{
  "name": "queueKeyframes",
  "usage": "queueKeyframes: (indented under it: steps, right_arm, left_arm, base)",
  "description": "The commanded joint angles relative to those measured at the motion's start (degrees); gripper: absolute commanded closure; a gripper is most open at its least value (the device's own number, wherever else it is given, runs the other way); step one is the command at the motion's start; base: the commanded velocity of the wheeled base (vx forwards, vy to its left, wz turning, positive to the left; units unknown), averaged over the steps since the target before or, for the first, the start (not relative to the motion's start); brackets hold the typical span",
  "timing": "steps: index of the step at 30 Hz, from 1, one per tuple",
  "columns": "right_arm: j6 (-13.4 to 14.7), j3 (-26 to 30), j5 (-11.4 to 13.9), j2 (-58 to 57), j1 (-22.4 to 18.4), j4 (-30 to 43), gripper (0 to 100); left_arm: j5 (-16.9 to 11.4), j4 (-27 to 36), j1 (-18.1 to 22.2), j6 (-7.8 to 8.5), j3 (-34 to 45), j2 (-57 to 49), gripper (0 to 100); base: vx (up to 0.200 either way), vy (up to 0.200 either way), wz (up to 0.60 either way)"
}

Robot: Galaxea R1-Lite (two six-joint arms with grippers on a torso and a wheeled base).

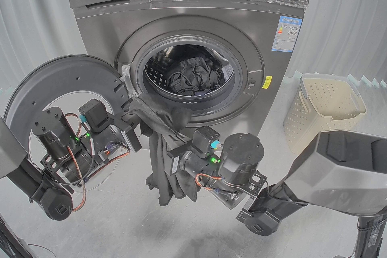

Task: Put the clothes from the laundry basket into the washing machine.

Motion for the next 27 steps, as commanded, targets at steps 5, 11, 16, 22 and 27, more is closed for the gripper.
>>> queueKeyframes:
  steps: [5, 11, 16, 22, 27]
  right_arm:
    - [0.3, 6.7, -0.3, -8.9, -0.5, -0.1, 100]
    - [0.7, 7.3, -0.1, -12.7, -2.1, 0.0, 100]
    - [1.0, 8.2, 0.3, -14.8, -3.2, 0.0, 100]
    - [1.1, 8.4, 0.2, -15.6, -3.2, -0.1, 100]
    - [1.7, 8.4, 0.4, -16.3, -3.1, -0.3, 100]
  left_arm:
    - [-0.7, 0.0, 0.9, -1.40, 0.8, 0.9, 0]
    - [-0.6, -0.1, 3.0, -2.37, 0.6, 4.7, 0]
    - [-0.7, -0.1, 4.8, -2.19, 0.8, 7.6, 0]
    - [-0.7, -0.1, 5.8, -2.19, 0.8, 9.6, 0]
    - [-0.8, -0.1, 8.8, -1.66, 0.4, 13.9, 0]
  base:
    - [0.000, 0.000, 0.00]
    - [0.000, 0.000, 0.00]
    - [0.000, 0.000, 0.00]
    - [0.000, 0.000, 0.00]
    - [0.000, 0.000, 0.00]
